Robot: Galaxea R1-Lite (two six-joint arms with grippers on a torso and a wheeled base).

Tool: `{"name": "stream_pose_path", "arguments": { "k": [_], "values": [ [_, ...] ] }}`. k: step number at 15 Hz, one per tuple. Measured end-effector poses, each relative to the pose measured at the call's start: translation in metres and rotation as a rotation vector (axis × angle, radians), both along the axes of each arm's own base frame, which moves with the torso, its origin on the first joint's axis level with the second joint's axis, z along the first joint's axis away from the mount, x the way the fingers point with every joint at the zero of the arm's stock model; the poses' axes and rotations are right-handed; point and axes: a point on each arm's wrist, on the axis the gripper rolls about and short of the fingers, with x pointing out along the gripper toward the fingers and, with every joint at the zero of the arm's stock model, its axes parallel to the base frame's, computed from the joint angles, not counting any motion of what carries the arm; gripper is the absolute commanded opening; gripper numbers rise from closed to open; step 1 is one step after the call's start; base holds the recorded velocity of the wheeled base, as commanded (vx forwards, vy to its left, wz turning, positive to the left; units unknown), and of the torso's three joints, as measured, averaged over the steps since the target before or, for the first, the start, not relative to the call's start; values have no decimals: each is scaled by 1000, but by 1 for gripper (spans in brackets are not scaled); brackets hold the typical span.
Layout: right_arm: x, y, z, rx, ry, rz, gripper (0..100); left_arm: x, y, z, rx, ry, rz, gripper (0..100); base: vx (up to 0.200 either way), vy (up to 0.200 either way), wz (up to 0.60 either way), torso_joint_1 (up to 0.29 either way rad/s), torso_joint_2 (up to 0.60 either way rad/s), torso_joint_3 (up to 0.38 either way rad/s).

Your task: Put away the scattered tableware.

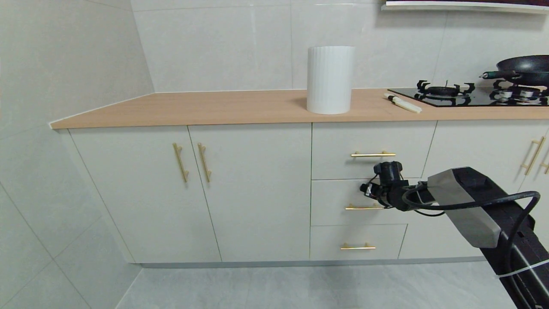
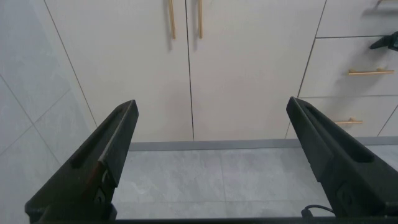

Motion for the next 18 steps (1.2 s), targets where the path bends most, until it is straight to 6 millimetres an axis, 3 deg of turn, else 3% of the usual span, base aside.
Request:
{"name": "stream_pose_path", "arguments": {
  "k": [7, 9, 10, 12, 14, 18],
  "values": [
    [-5, -2, 7, -28, -1, -51, 100, 0, 0, 0, 0, 0, 0, 100, 0, 0, 0, 0, 0, 0],
    [-21, -3, 24, -40, 24, -54, 100, 0, 0, 0, 0, 0, 0, 100, 0, 0, 0, 0, 0, 0],
    [-34, -3, 45, -42, 19, -52, 100, 0, 0, 0, 0, 0, 0, 100, 0, 0, 0, 0, 0, 0],
    [-66, -4, 92, -44, -5, -44, 100, 0, 0, 0, 0, 0, 0, 100, 0, 0, 0, 0, 0, 0],
    [-111, -10, 145, -40, -49, -39, 100, 0, 0, 0, 0, 0, 0, 100, 0, 0, 0, 0, 0, 0],
    [-232, -32, 229, -46, -183, -28, 100, 0, 0, 0, 0, 0, 0, 100, 0, 0, 0, 0, 0, 0]
  ]
}}
